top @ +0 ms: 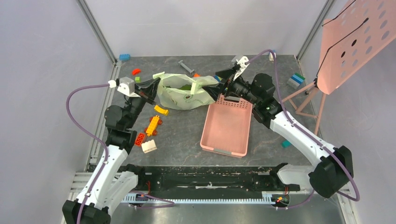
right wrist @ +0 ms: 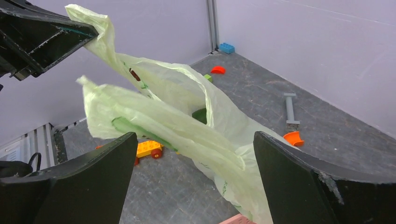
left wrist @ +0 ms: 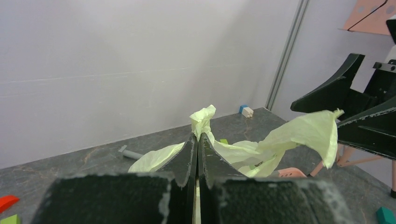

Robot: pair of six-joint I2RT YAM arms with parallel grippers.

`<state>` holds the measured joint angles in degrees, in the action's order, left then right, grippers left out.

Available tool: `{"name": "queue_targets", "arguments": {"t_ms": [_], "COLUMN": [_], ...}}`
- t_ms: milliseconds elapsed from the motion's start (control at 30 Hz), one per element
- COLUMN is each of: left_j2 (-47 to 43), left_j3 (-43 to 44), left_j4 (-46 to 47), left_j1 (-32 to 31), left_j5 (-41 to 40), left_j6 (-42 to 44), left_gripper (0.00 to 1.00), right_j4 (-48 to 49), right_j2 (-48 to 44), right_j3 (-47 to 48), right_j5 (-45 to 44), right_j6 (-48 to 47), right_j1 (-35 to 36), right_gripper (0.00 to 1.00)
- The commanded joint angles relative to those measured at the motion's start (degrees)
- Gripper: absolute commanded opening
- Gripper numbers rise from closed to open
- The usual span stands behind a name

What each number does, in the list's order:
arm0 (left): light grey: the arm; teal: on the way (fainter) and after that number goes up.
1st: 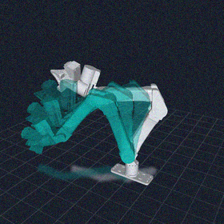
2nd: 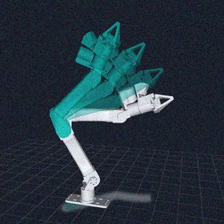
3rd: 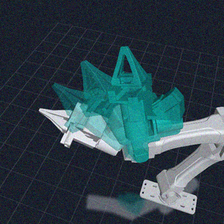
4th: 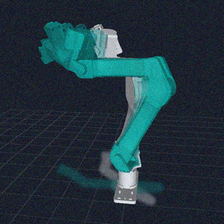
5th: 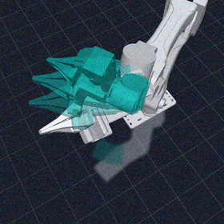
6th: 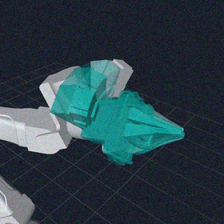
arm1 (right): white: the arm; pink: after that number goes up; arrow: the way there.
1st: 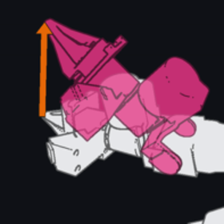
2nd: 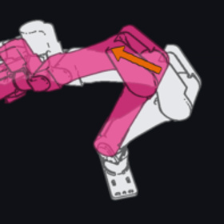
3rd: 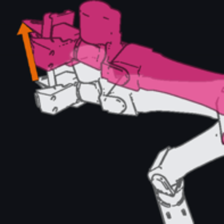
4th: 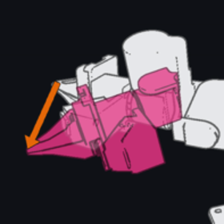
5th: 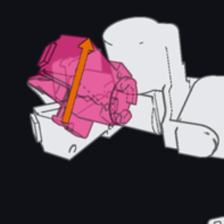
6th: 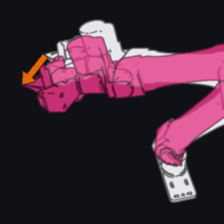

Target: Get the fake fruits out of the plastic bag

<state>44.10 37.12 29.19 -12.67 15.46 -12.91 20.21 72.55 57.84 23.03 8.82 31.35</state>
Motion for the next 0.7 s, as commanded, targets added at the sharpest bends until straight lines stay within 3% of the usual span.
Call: {"name": "queue_targets", "arguments": {"t_ms": [0,333,500,667], "left_j2": [-0.51,0.79,1.75,2.33], "left_j3": [1.13,1.94,2.47,2.88], "left_j4": [-1.34,-2.80,-3.34,-3.35], "left_j1": [0.19,0.19,0.19,0.17], "left_j5": [-0.70,-0.28,-0.32,-0.17], "left_j6": [-1.38,-2.16,-2.73,-3.08], "left_gripper": [0.03,0.03,0.02,0.02], "right_j4": [-4.93,-12.54,-16.62,-19.15], "right_j2": [-1.45,-1.41,-3.28,-1.95], "right_j3": [1.73,5.29,4.32,6.59], "right_j5": [-1.78,-7.93,-22.51,-23.21], "right_j6": [-1.29,-2.37,9.19,8.68], "right_j1": [-0.45,-3.22,-3.18,-3.40], "right_gripper": [0.98,0.98,0.98,0.98]}}
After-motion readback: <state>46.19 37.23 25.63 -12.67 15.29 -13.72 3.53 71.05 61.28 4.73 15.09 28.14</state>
